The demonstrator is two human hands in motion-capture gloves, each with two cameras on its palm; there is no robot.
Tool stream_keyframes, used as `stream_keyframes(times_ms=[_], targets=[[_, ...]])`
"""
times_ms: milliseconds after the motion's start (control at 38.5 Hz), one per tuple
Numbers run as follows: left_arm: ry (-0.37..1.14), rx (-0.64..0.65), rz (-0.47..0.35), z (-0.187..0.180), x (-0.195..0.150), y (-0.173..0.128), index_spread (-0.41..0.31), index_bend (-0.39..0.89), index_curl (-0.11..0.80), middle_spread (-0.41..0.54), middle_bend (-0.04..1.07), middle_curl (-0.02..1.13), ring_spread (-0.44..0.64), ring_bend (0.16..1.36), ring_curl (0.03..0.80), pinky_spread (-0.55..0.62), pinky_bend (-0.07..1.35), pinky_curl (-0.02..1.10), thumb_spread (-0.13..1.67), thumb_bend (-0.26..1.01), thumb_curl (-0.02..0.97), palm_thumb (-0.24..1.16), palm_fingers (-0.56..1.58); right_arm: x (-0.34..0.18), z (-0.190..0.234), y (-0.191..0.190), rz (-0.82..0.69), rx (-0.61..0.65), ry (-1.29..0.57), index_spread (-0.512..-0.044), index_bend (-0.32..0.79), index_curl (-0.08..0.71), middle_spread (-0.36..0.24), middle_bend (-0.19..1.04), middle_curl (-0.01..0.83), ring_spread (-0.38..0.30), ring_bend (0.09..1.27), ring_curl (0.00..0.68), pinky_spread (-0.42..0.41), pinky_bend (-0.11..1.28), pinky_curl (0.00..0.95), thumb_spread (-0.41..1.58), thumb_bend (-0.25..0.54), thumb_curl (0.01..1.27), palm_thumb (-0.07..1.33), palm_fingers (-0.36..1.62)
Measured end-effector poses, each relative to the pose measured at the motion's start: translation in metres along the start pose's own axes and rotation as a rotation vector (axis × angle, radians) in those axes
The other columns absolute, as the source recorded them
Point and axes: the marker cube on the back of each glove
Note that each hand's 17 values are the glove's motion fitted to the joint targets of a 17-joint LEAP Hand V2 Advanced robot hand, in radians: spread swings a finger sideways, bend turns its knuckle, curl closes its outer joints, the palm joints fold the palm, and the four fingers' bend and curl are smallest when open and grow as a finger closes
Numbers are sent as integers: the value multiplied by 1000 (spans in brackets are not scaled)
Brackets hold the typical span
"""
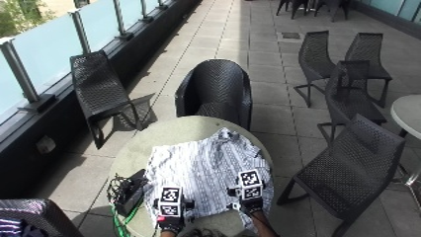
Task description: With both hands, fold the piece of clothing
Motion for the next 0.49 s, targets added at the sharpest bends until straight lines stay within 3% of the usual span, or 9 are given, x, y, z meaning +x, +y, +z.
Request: stream_keyframes(times_ms=[104,285,363,415,493], targets=[[37,-206,27,38,1,9,-72,64,192,6,178,321,167,639,302,318,628,288,1083,-32,268,320,384,6,30,-11,-15,-148,16,-378,85,175,-5,204,276,158,343,210,255,570,321,1064,-12,230,393,28],[115,-266,65,92,-9,-1,9,43,152,87,171,317,207,710,323,310,740,325,1037,-34,271,282,264,10,16,9,-28,-303,50,-366,58,143,27,168,270,175,373,226,240,703,357,1006,-13,255,435,-50],[116,-151,65,102,-12,-12,25,66,148,99,195,323,213,717,321,297,763,333,1052,-31,270,269,272,10,21,9,-32,-327,-20,-367,80,140,28,174,271,172,378,230,228,733,366,992,-22,260,438,-39],[48,49,67,102,-16,-29,27,106,158,85,224,333,211,699,312,283,754,327,1099,6,278,321,324,11,25,7,-26,-293,-52,-374,121,151,10,186,275,164,389,235,217,739,369,1017,-3,265,473,30],[-78,333,79,85,-12,-43,-69,282,227,-30,254,328,107,654,287,166,676,297,1170,90,312,478,646,11,34,-5,-44,-115,-39,-400,238,197,-69,193,277,85,441,234,176,661,332,1077,22,272,534,288]])
